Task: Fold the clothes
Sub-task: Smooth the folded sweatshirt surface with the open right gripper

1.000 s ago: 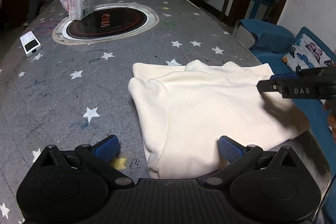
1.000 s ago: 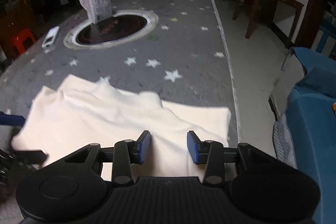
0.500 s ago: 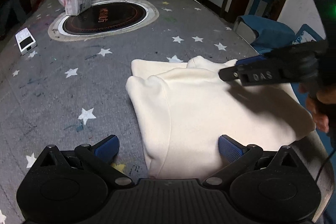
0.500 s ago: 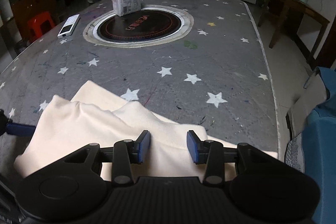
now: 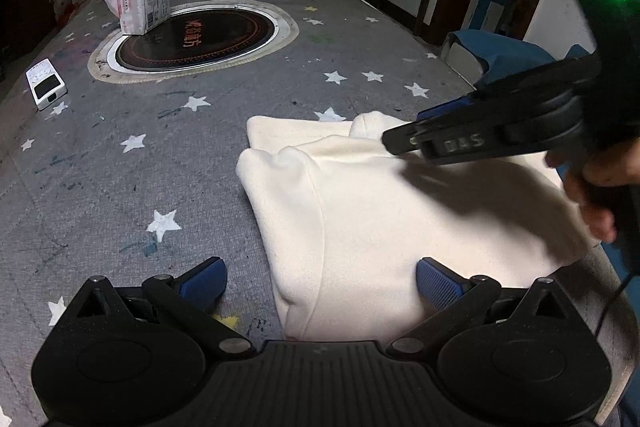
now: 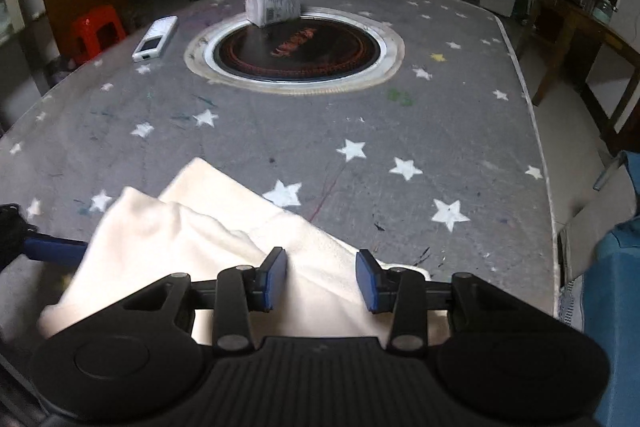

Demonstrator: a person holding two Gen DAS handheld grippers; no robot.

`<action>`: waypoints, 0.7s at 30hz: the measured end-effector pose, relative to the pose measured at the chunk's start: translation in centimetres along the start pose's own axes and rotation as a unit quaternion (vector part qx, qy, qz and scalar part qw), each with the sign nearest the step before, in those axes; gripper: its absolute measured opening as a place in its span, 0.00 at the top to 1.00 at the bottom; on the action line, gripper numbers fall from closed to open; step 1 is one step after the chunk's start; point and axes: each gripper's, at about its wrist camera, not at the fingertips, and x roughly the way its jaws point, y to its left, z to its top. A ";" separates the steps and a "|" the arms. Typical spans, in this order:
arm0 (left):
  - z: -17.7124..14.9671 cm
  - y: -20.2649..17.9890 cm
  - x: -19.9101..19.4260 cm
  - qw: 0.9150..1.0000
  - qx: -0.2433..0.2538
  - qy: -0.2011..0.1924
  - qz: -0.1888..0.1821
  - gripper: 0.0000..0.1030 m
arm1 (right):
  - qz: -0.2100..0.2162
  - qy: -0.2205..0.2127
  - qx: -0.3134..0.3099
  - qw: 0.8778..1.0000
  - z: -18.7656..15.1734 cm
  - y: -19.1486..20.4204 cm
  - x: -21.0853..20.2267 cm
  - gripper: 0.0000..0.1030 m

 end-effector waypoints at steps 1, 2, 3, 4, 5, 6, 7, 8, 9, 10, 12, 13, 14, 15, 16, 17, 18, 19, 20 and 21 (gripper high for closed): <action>0.0 0.0 0.0 1.000 -0.001 0.000 -0.001 0.00 | 0.002 -0.002 0.011 1.000 0.1 -0.2 0.0 0.62; 0.0 0.0 0.0 1.000 -0.001 0.001 -0.001 0.00 | 0.002 -0.005 0.019 1.000 0.1 -0.4 -0.2 0.62; 0.1 0.1 0.0 1.000 -0.001 0.002 -0.001 0.00 | 0.001 -0.007 0.021 1.000 0.1 -0.5 -0.4 0.62; 0.1 0.1 -0.1 1.000 -0.002 0.003 -0.001 0.00 | -0.003 -0.011 0.021 1.000 0.2 -0.5 -0.7 0.62; 0.1 0.1 -0.1 1.000 -0.003 0.003 -0.001 0.00 | -0.006 -0.015 0.021 1.000 0.1 -0.6 -1.2 0.62; 0.1 0.2 -0.1 1.000 -0.005 0.004 -0.001 0.00 | -0.007 -0.019 0.023 1.000 0.0 -0.7 -1.6 0.62; 0.1 0.2 -0.1 1.000 -0.005 0.005 0.000 0.00 | -0.009 -0.023 0.024 0.999 -0.1 -0.8 -2.1 0.62; 0.1 0.2 -0.2 1.000 -0.006 0.006 0.001 0.00 | -0.011 -0.027 0.027 0.999 -0.2 -0.9 -2.6 0.62; 0.1 0.2 -0.3 1.000 -0.006 0.007 0.004 0.00 | -0.013 -0.031 0.028 0.999 -0.4 -0.9 -3.0 0.62; 0.0 0.2 -0.3 1.000 -0.006 0.007 0.007 0.00 | -0.015 -0.033 0.030 0.999 -0.5 -0.9 -3.5 0.61; 0.0 0.1 -0.6 1.000 0.000 0.006 0.015 0.00 | -0.020 -0.039 0.036 0.998 -1.1 -1.0 -4.4 0.61; -0.1 0.1 -0.7 1.000 0.003 0.004 0.021 0.00 | -0.022 -0.042 0.038 0.998 -1.5 -0.9 -5.0 0.60; -0.2 0.0 -1.0 1.000 0.007 0.001 0.026 0.00 | -0.022 -0.045 0.041 0.998 -1.9 -0.8 -5.4 0.59; -0.3 0.0 -1.2 0.999 0.009 -0.001 0.031 0.00 | -0.024 -0.047 0.044 0.998 -2.3 -0.8 -5.9 0.56; -0.4 0.0 -1.3 0.999 0.010 -0.002 0.034 0.00 | -0.025 -0.049 0.048 0.997 -2.7 -0.7 -6.3 0.52; -0.4 -0.1 -1.5 0.999 0.011 -0.001 0.037 0.00 | -0.027 -0.051 0.050 0.997 -3.2 -0.6 -6.8 0.52; -0.5 -0.1 -1.6 0.999 0.012 0.000 0.039 0.00 | -0.030 -0.051 0.051 0.997 -3.7 -0.5 -7.2 0.52; -0.6 -0.2 -1.7 0.999 0.012 0.002 0.040 0.00 | -0.032 -0.052 0.052 0.997 -4.2 -0.4 -7.5 0.52; -0.6 -0.3 -1.9 0.999 0.014 0.002 0.043 0.00 | -0.034 -0.052 0.053 0.997 -4.7 -0.2 -7.9 0.52; -0.8 -0.4 -2.0 0.999 0.018 0.000 0.046 0.00 | -0.036 -0.053 0.054 0.996 -5.2 -0.1 -8.3 0.52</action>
